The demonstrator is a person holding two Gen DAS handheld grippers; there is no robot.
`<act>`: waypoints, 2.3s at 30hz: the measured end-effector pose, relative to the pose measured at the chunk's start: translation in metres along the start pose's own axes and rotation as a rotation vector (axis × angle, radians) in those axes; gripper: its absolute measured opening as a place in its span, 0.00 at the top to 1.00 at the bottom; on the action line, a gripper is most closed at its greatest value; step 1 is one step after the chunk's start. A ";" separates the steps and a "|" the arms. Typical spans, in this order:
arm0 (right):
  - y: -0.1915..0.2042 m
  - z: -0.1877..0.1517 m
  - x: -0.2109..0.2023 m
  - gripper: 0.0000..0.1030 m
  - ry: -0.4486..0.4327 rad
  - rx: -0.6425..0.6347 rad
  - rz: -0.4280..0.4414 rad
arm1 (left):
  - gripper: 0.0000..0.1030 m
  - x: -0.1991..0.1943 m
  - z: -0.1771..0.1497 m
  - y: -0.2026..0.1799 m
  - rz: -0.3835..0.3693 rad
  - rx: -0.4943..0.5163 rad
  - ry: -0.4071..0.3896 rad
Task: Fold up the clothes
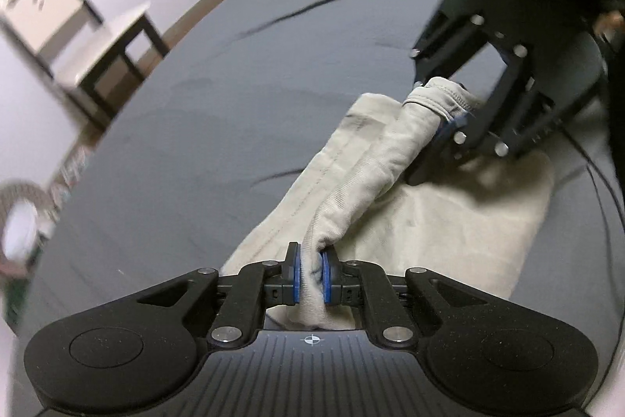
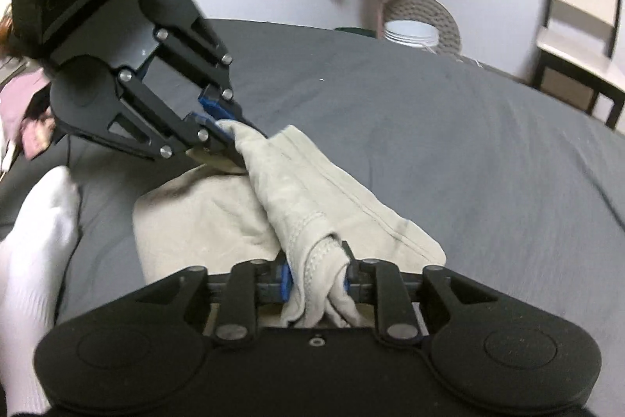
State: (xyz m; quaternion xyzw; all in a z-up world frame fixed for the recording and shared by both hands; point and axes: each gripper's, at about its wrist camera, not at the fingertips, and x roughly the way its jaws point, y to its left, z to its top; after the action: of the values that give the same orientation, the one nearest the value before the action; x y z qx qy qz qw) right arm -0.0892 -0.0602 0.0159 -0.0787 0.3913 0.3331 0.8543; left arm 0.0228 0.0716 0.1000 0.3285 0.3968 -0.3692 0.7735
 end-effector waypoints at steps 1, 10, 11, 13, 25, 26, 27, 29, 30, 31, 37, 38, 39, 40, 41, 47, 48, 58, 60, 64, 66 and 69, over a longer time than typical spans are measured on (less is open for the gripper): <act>-0.006 -0.002 -0.001 0.74 -0.004 0.020 -0.002 | 0.92 0.004 -0.002 0.001 0.004 -0.008 -0.001; -0.056 -0.023 -0.003 0.63 -0.034 0.386 0.102 | 0.61 0.010 -0.011 0.009 0.136 -0.089 -0.008; -0.060 -0.027 -0.004 0.63 -0.040 0.423 0.117 | 0.61 0.007 -0.014 0.012 0.141 -0.106 -0.017; -0.068 -0.031 -0.003 0.63 -0.054 0.482 0.136 | 0.61 -0.001 -0.019 0.018 0.133 -0.159 -0.029; -0.091 -0.035 0.002 0.76 -0.087 0.555 0.083 | 0.61 -0.013 -0.076 0.022 0.161 -0.619 -0.196; -0.091 -0.036 0.001 0.76 -0.088 0.559 0.085 | 0.61 -0.009 -0.077 0.026 0.161 -0.657 -0.201; -0.091 -0.036 0.001 0.76 -0.088 0.562 0.086 | 0.61 -0.006 -0.079 0.028 0.142 -0.698 -0.220; -0.091 -0.036 0.001 0.75 -0.088 0.564 0.089 | 0.61 -0.001 -0.084 0.035 0.086 -0.779 -0.257; -0.090 -0.036 0.001 0.75 -0.087 0.562 0.090 | 0.61 0.000 -0.085 0.035 0.071 -0.800 -0.259; -0.089 -0.035 0.002 0.75 -0.087 0.558 0.086 | 0.66 0.002 -0.086 0.036 0.056 -0.820 -0.260; -0.084 -0.031 0.005 0.75 -0.086 0.532 0.066 | 0.96 0.018 -0.086 0.029 0.059 -0.863 -0.254; -0.083 -0.031 0.006 0.75 -0.086 0.528 0.062 | 0.96 0.019 -0.084 0.028 0.080 -0.857 -0.256; -0.082 -0.030 0.007 0.75 -0.085 0.523 0.059 | 0.96 0.022 -0.081 0.028 0.092 -0.852 -0.255; -0.082 -0.029 0.007 0.76 -0.085 0.519 0.055 | 0.96 0.024 -0.079 0.027 0.102 -0.849 -0.243; -0.081 -0.029 0.008 0.76 -0.085 0.515 0.052 | 0.96 0.026 -0.078 0.026 0.114 -0.842 -0.224; -0.076 -0.024 0.006 0.70 -0.092 0.479 0.023 | 0.95 0.020 -0.075 0.024 0.116 -0.850 -0.188; -0.075 -0.023 0.004 0.67 -0.096 0.470 0.016 | 0.95 0.013 -0.077 0.024 0.115 -0.860 -0.202; 0.014 -0.012 -0.047 0.62 -0.334 -0.159 -0.126 | 0.95 -0.066 -0.079 -0.031 0.260 -0.657 -0.385; 0.041 -0.014 -0.048 0.62 -0.375 -0.291 -0.109 | 0.95 -0.077 -0.080 -0.046 0.281 -0.615 -0.407; 0.078 -0.019 -0.042 0.62 -0.374 -0.476 -0.102 | 0.95 -0.091 -0.077 -0.072 0.328 -0.533 -0.427; 0.088 -0.024 -0.039 0.62 -0.374 -0.555 -0.109 | 0.95 -0.096 -0.077 -0.084 0.339 -0.490 -0.428; 0.092 -0.027 -0.039 0.62 -0.380 -0.585 -0.098 | 0.95 -0.106 -0.074 -0.097 0.349 -0.450 -0.442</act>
State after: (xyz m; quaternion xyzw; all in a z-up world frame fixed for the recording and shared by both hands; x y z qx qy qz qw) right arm -0.1821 -0.0205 0.0373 -0.2755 0.1091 0.3982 0.8681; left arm -0.1293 0.1137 0.1354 0.1252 0.2293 -0.1968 0.9450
